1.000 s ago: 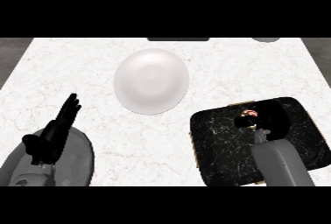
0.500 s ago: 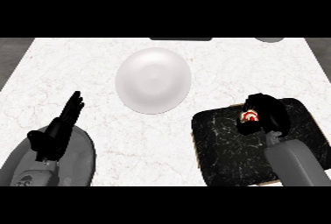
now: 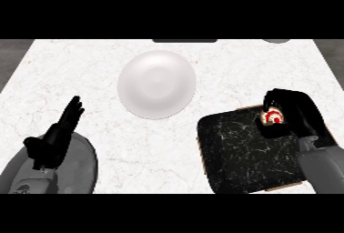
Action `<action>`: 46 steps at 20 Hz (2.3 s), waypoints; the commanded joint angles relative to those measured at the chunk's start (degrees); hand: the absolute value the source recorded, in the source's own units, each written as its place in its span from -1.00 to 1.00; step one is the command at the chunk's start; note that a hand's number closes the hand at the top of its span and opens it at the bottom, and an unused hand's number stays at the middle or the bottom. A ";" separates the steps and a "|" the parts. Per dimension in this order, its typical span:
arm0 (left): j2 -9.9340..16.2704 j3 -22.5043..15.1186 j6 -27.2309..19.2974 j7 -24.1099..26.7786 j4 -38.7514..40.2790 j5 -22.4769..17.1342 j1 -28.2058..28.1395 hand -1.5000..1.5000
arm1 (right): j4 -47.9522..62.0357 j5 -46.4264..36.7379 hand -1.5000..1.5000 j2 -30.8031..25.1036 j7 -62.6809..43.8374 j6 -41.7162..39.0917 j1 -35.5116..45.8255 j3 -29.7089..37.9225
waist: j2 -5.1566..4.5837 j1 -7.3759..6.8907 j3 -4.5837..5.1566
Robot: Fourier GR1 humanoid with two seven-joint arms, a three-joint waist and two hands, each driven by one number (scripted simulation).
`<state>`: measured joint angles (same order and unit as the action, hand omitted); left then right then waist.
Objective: Pick the cupcake from the tray and place it in the plate
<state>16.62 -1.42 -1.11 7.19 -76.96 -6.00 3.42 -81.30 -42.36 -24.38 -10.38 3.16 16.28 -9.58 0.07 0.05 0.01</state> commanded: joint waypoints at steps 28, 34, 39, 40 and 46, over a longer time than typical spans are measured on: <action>-1.27 4.26 4.74 0.23 2.22 1.10 1.61 0.00 | 16.75 -7.61 1.00 24.12 -7.63 4.60 31.90 -3.84 | -0.34 -1.37 0.01; -2.52 2.57 3.59 -1.25 -0.66 3.15 1.92 0.00 | 34.62 0.09 1.00 24.32 -4.77 14.48 41.17 -6.49 | -0.51 -2.30 -0.01; -4.28 1.63 3.13 -0.10 1.97 4.10 2.73 0.00 | 38.56 9.65 1.00 24.36 -8.44 24.08 43.16 -11.24 | -0.80 -3.55 0.00; -3.41 1.58 3.42 -1.36 -0.82 3.96 2.35 0.00 | 39.59 11.25 1.00 24.36 -6.07 26.78 42.30 -9.15 | -0.95 -4.29 -0.04; -2.25 2.20 4.71 -4.55 -2.18 3.29 3.87 0.00 | 49.69 19.19 -1.00 24.37 -7.92 30.49 47.15 -12.46 | -0.86 -4.42 -0.03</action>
<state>13.08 0.15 2.80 6.13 -76.26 -1.90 6.69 -35.69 -28.42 -0.05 -17.13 31.04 61.34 -20.09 -0.96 -4.13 0.01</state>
